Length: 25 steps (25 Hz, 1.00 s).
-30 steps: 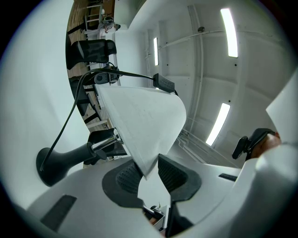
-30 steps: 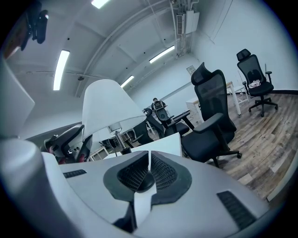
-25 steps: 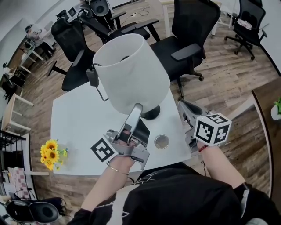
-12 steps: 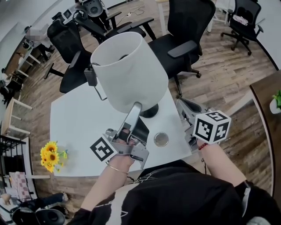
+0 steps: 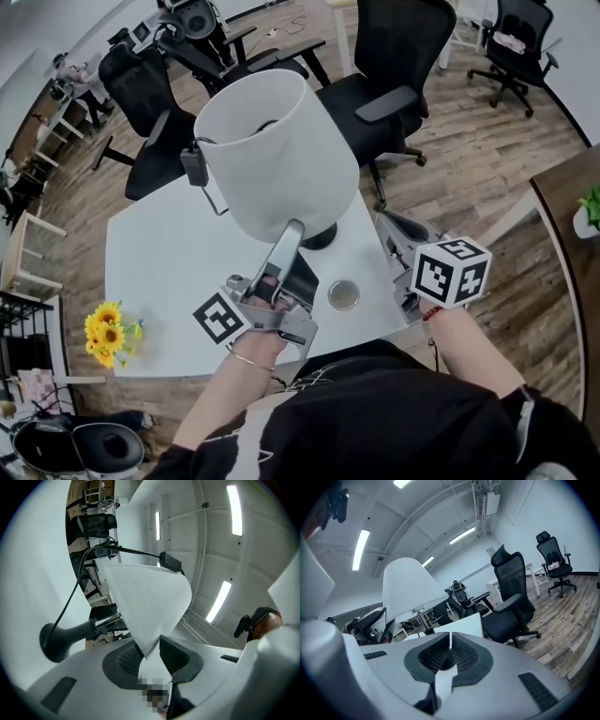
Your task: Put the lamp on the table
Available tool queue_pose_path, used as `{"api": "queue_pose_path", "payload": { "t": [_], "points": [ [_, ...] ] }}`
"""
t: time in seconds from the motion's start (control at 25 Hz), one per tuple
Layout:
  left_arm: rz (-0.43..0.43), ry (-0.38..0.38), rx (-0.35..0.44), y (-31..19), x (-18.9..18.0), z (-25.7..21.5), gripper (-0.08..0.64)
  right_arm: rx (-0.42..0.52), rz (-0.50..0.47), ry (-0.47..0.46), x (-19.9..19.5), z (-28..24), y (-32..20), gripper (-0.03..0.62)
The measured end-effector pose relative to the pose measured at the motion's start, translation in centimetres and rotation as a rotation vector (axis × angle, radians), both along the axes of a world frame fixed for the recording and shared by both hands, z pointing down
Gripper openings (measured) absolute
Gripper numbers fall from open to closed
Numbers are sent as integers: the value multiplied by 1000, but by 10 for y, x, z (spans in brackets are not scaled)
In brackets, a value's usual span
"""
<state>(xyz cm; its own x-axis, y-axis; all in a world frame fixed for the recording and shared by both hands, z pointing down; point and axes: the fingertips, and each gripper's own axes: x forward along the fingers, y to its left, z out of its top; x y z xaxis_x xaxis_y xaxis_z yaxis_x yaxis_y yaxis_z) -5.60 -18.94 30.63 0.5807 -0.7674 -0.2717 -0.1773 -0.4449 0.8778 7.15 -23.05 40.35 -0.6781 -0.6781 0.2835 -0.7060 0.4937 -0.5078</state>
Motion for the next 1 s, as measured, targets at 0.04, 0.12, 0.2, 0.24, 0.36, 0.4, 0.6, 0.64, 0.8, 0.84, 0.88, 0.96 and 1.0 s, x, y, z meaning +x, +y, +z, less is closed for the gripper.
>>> {"api": "queue_pose_path", "payload": {
  "t": [0.04,0.12,0.2,0.24,0.36,0.4,0.6,0.64,0.8,0.84,0.88,0.96,1.0],
  "points": [
    [-1,-3,1,0,0,0,109,1,1,0,0,0,0,28],
    [-2,-5,1,-1,0,1,109,1,3,1,1,-1,0,28],
    [-3,-4,1,0,0,0,109,1,4,1,2,-1,1,28],
    [-2,-4,1,0,0,0,110,2,5,1,2,-2,1,28],
    [2,-6,3,1,1,1,110,2,7,0,2,-2,2,28],
    [2,-5,2,1,1,1,110,1,8,-1,2,-2,3,28],
    [4,-6,2,4,1,2,110,1,4,-4,1,-2,5,28],
    [5,-7,3,4,3,2,110,1,3,-4,1,-2,5,28],
    [5,-9,3,5,4,4,110,0,-1,-4,2,-1,4,28],
    [4,-9,2,5,4,4,110,0,-2,-4,2,-1,4,28],
    [3,-10,2,5,4,4,112,-1,-3,-4,2,-1,4,28],
    [1,-9,0,6,4,3,111,-1,-6,-5,1,-1,6,28],
    [1,-8,-1,7,4,3,112,-1,-7,-5,1,-2,6,28]
  ]
}}
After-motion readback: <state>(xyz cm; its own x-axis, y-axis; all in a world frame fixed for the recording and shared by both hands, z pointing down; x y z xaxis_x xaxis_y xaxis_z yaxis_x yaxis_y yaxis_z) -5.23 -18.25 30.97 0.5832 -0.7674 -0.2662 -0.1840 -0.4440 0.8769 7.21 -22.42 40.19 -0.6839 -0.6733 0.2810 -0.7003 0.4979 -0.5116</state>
